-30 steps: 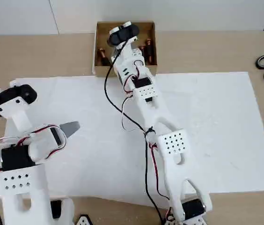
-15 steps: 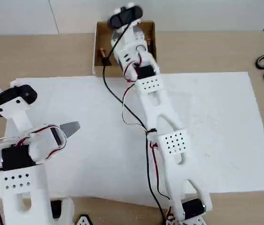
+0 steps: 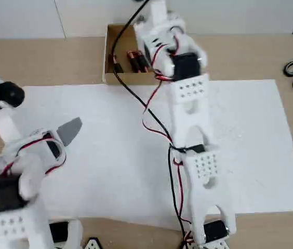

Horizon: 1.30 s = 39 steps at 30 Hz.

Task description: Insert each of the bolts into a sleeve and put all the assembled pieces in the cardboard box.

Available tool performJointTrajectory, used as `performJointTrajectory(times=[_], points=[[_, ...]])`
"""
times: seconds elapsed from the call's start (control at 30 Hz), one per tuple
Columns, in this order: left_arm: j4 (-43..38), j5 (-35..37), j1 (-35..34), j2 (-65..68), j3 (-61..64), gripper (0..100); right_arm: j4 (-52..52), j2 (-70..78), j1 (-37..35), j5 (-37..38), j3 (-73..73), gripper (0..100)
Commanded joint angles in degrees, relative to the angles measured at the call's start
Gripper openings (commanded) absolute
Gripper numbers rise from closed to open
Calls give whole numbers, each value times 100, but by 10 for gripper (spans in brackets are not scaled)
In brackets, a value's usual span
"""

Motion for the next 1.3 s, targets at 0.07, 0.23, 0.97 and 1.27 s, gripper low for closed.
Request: performJointTrajectory(times=[0.07,0.23,0.97,1.27], points=[[-211,-352,0,-1319,-259,355,1965,-2009,-57,62,-264,196],[-844,-580,0,-2664,242,355,2158,-3319,92,44,-229,195],[-3692,-273,-9,-4791,3714,354,2009,-7934,1051,26,7130,194],[-4352,-273,0,-4791,4769,354,-954,-10000,1068,44,12668,196]])
